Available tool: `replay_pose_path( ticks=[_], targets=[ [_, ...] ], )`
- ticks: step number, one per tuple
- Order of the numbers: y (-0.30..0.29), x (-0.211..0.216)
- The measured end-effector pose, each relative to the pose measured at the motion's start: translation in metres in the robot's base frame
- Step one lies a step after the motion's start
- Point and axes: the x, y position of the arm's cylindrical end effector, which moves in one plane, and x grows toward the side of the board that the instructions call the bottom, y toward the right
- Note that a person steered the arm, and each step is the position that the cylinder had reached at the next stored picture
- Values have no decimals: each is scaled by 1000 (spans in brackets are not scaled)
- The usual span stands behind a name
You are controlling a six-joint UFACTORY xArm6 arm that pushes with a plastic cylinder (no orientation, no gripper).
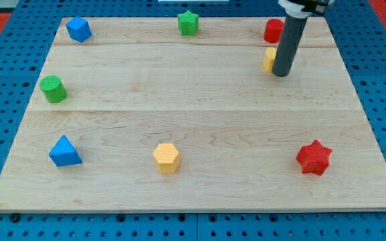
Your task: Bring the green star at the bottom side of the yellow heart
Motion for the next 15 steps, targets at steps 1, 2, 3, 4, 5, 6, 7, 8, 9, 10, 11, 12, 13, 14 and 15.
replay_pose_path(
  ticks=[1, 2, 3, 4, 5, 6, 7, 8, 9, 10, 11, 12, 13, 14, 15],
  targets=[
    [3, -11],
    [6, -29],
    [-18, 9],
    [-85, 21],
    [-129, 21],
    [-169, -1],
    [-192, -46],
    [-230, -77],
    [-245, -116],
    [-260, -160],
    [-259, -162],
    [-259, -162],
    [-247, -162],
    [-221, -160],
    [-171, -161]
  ],
)
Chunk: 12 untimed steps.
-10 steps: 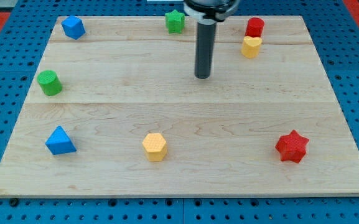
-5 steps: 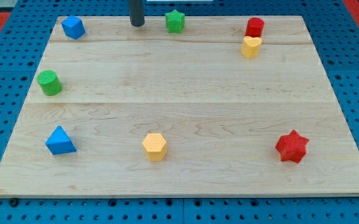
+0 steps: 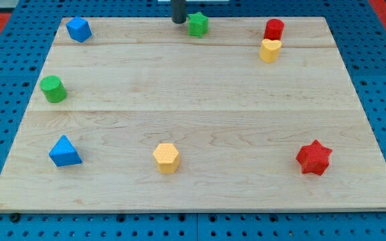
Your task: Bring the green star at the bottom side of the yellow heart
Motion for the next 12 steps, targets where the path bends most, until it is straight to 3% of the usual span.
replay_pose_path(
  ticks=[3, 4, 10, 12],
  targets=[
    [78, 6],
    [78, 9],
    [81, 125],
    [111, 162]
  ],
)
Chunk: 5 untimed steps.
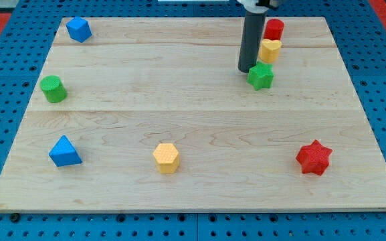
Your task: Bring the green star at the bottom side of the yellow heart
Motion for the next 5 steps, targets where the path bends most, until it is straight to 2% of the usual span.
replay_pose_path(
  ticks=[1, 3, 4, 5],
  targets=[
    [3, 8],
    [-38, 16],
    [-33, 24],
    [-2, 33]
  ],
)
